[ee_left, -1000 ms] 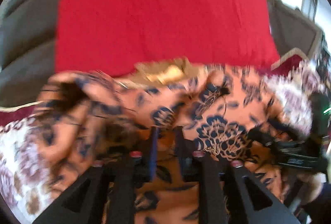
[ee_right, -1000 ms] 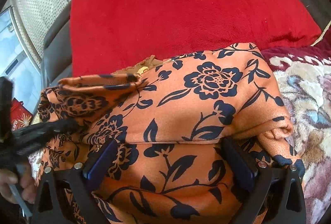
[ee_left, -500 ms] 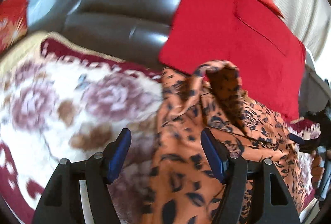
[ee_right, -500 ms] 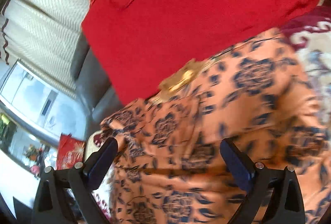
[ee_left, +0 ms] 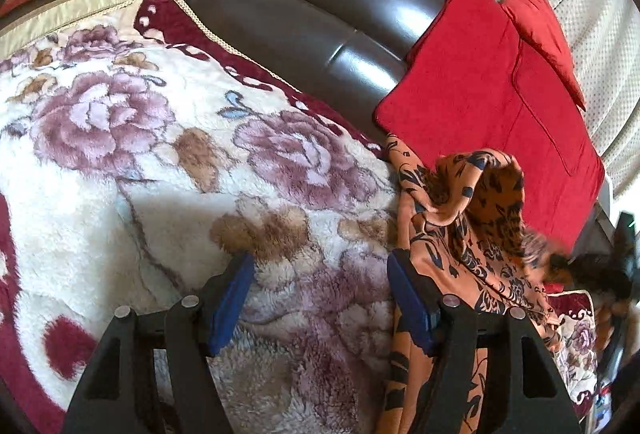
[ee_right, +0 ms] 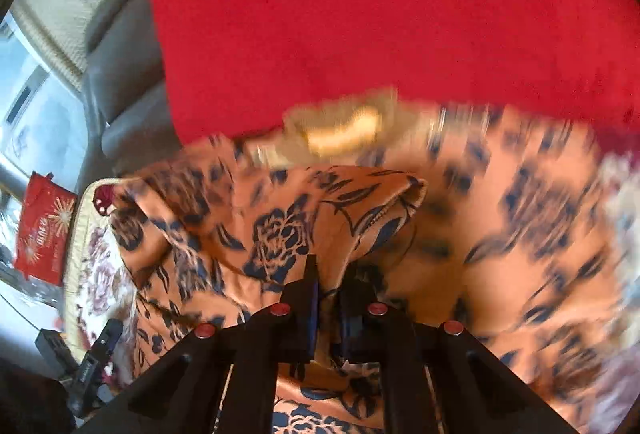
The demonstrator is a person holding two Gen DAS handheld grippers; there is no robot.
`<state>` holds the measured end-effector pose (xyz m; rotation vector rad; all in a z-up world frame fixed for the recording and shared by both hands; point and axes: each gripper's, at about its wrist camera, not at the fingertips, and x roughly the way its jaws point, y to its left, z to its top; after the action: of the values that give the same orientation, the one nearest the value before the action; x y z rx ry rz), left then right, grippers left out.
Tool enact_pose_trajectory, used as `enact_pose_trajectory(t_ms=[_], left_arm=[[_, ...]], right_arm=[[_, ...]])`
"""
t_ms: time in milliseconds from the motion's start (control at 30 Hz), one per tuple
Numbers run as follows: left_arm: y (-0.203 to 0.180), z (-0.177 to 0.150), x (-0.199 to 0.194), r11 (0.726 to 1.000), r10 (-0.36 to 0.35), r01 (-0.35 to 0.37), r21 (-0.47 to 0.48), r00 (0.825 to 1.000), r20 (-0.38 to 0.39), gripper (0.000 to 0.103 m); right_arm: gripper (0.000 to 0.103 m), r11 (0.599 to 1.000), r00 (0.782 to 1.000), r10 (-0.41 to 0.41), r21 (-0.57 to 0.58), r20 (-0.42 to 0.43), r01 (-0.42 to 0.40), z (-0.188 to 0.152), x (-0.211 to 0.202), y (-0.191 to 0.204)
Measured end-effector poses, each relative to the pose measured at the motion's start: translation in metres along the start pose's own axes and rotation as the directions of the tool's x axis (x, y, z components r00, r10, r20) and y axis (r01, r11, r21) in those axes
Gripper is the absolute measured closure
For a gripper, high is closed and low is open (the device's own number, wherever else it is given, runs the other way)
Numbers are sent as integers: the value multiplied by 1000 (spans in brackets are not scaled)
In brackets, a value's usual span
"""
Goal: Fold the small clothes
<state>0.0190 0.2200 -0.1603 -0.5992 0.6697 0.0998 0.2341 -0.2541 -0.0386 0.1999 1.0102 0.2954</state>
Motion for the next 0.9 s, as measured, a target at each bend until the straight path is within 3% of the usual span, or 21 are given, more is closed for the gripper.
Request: enact_pose_trajectory(t_ms=[100, 167, 233, 333, 400, 433, 500, 533, 600, 667, 700, 733, 767, 800, 833, 867, 900], left_arm=[[-5, -3, 3, 999, 22, -22, 33, 1000, 2, 33], [-8, -4, 5, 998, 35, -35, 53, 999, 0, 33], [-9, -4, 6, 997, 44, -44, 63, 999, -2, 33], [-10, -4, 7, 996, 52, -51, 72, 999, -4, 33], [-11, -4, 7, 995, 57, -56, 77, 998, -6, 32], [-11, -4, 8, 995, 59, -59, 81, 998, -6, 32], [-13, -4, 9, 994, 63, -63, 91, 998, -6, 30], [-14, -4, 9, 993, 65, -65, 97, 998, -6, 29], [-15, -4, 9, 993, 68, -67, 102, 998, -5, 29], [-15, -4, 10, 992, 69, -68, 104, 998, -7, 28], [-15, -4, 10, 992, 70, -69, 107, 998, -8, 28], [-15, -4, 10, 992, 69, -68, 107, 998, -8, 28], [-15, -4, 9, 992, 67, -66, 105, 998, -8, 28], [-15, -4, 9, 993, 63, -61, 101, 998, -8, 28], [-14, -3, 9, 993, 60, -59, 100, 998, -8, 28], [-15, -4, 10, 993, 61, -60, 101, 998, -8, 28], [-15, -4, 10, 993, 62, -61, 102, 998, -8, 28]], right_arm=[[94, 994, 991, -93, -43, 95, 98, 18, -33, -16], [92, 989, 984, -140, -28, 107, 144, 20, -37, -41], [90, 985, 984, -169, 27, 64, 167, 14, -22, -69], [89, 979, 989, -101, 168, -107, 118, -8, 22, -122], [83, 970, 994, -49, 233, -97, 70, -20, 30, -141], [77, 966, 996, -41, 252, -81, 60, -21, 28, -144], [54, 960, 997, -12, 277, -72, 32, -19, 22, -151], [31, 961, 999, 14, 275, -52, 1, -17, 17, -152], [26, 956, 997, 75, 284, 5, -73, -17, 4, -153], [26, 940, 994, 108, 326, -9, -99, -20, 7, -154], [27, 942, 993, 104, 326, -47, -83, -25, 14, -153], [39, 946, 992, 98, 316, -79, -68, -29, 20, -154], [72, 956, 991, 75, 291, -112, -39, -32, 25, -153], [74, 965, 993, 46, 260, -107, -17, -33, 20, -150], [88, 970, 996, 24, 242, -91, -1, -33, 12, -142], [94, 978, 998, -16, 206, -59, 28, -29, -1, -133], [94, 986, 999, -53, 161, -13, 54, -26, -16, -124]])
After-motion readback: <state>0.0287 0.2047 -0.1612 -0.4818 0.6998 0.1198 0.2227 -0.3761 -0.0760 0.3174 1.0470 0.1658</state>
